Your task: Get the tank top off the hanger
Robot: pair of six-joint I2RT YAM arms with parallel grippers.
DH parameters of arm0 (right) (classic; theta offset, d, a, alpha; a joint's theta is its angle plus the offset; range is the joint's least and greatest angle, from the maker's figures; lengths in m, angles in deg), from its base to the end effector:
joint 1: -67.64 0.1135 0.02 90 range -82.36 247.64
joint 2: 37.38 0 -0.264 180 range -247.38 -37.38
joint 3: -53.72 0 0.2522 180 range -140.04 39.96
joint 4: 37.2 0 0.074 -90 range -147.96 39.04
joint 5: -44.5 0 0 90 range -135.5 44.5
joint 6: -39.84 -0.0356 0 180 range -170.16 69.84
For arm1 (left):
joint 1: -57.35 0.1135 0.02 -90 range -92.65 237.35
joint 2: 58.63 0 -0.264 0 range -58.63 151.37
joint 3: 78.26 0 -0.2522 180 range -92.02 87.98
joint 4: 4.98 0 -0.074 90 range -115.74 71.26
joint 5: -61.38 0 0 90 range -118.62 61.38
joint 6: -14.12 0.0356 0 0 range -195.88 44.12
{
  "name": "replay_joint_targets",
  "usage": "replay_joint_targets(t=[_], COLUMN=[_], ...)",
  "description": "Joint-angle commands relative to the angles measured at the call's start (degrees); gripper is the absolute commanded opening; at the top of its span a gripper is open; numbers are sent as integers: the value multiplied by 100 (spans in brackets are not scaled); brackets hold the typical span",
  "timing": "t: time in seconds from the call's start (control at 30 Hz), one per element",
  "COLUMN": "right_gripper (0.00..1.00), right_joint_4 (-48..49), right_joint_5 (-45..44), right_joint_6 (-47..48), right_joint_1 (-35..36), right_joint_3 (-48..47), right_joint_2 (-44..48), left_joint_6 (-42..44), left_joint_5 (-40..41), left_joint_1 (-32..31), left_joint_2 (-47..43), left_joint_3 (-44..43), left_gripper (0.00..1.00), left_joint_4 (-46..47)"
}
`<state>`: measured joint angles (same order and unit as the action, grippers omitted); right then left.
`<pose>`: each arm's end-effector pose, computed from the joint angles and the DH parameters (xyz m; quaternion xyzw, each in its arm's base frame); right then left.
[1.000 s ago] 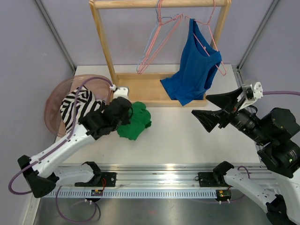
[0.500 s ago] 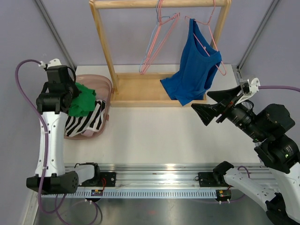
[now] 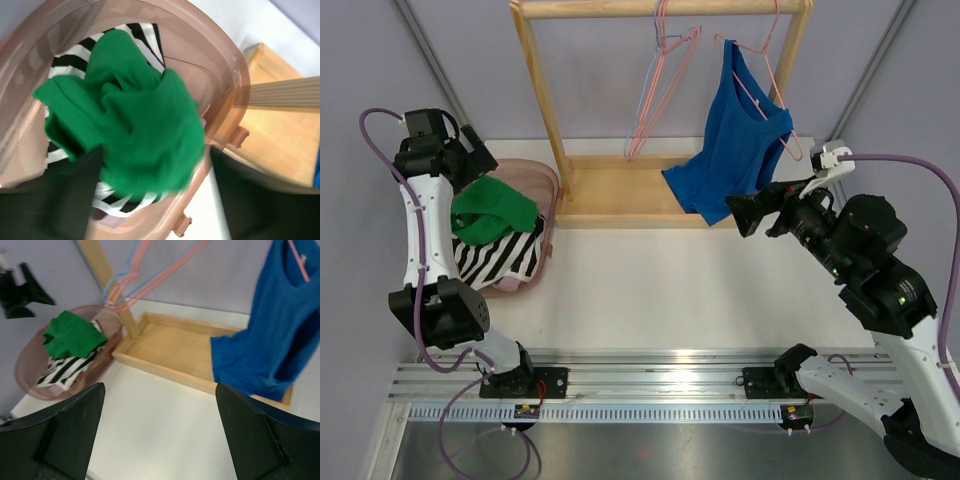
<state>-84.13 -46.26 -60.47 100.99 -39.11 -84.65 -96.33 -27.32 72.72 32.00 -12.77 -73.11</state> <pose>0.1064 0.0694 0.4849 -0.1384 0.7020 0.2554 0.6503 0.3199 0.0888 0.4031 -0.2875 0.8753 -0.0068 0.3888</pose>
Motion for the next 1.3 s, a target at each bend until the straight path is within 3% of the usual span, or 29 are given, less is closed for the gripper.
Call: replay_joint_targets(t=[0.0, 0.13, 0.23, 0.4, 0.73, 0.93, 1.0, 1.27], right_gripper=[99, 100, 99, 99, 99, 98, 96, 90], right_joint_4=[-250, -594, -761, -1094, -1289, -1149, -1148, -1025], right_joint_5=[-1381, -2391, -2605, -2343, -1955, -1428, -895, -48], right_joint_6=[-85, -59, 64, 213, 573, 995, 995, 1540], right_joint_1=[14, 14, -3, -258, -609, -987, -1426, -2147], right_joint_3=[-222, -574, -829, -1382, -2542, -3176, -3439, -4080], right_joint_2=[-361, -775, -977, -1372, -2251, -2805, -2989, -4035], left_joint_6=[41, 146, 173, 392, 621, 577, 568, 542], left_joint_5=[-428, -683, -1044, -493, -226, -367, -411, -490], left_joint_1=[9, 1, -235, -1490, -2916, -3067, -3076, -3076], left_joint_2=[-554, -1283, -2030, -2917, -4755, -5582, -5775, -5846], left_joint_3=[63, 441, 1002, 1628, 4202, 5100, 5257, 5294], left_gripper=[99, 99, 99, 99, 99, 99, 99, 99], left_joint_4=[383, 462, 725, 595, 1253, 1596, 1754, 1807])
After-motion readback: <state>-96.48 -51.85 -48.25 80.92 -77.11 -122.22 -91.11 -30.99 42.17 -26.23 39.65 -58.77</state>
